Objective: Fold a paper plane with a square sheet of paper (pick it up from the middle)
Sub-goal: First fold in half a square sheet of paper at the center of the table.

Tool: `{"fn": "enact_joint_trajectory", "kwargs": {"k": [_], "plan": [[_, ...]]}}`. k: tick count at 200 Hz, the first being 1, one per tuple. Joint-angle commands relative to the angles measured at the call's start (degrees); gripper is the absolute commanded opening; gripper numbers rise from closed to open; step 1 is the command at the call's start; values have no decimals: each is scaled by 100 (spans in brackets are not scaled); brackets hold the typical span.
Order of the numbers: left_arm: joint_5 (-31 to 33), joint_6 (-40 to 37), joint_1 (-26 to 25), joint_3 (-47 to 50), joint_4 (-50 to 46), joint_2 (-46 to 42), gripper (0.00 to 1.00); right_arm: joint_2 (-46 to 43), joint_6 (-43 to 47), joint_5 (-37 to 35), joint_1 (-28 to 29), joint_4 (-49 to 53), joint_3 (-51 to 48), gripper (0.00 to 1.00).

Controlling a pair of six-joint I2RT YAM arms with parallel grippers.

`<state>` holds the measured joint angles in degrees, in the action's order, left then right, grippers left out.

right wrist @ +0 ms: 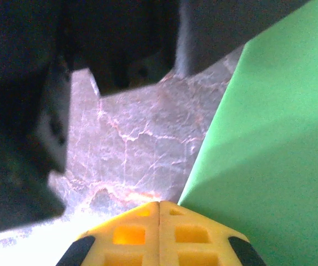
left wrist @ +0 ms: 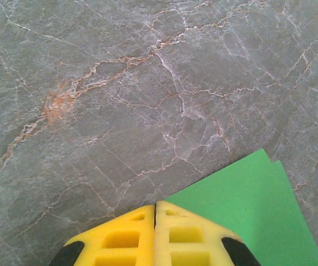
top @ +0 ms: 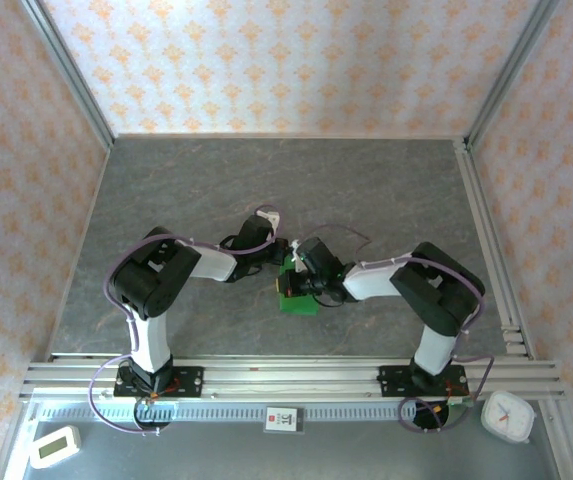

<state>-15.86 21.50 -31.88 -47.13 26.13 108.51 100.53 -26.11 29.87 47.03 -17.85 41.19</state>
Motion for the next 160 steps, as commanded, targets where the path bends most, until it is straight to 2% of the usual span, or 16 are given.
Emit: {"fn": "enact_joint_trajectory", "kwargs": {"k": [1,117,160], "plan": [[184,-16,-29,108,-514,358,0,-75,-179,309,258,352,-347,0],[197,7,-28,130,-454,433,0,-332,-736,221,1111,-34,-1101,0],[191,-9,-25,130,-460,419,0,-840,-953,248,1358,-5,-1469,0]]}}
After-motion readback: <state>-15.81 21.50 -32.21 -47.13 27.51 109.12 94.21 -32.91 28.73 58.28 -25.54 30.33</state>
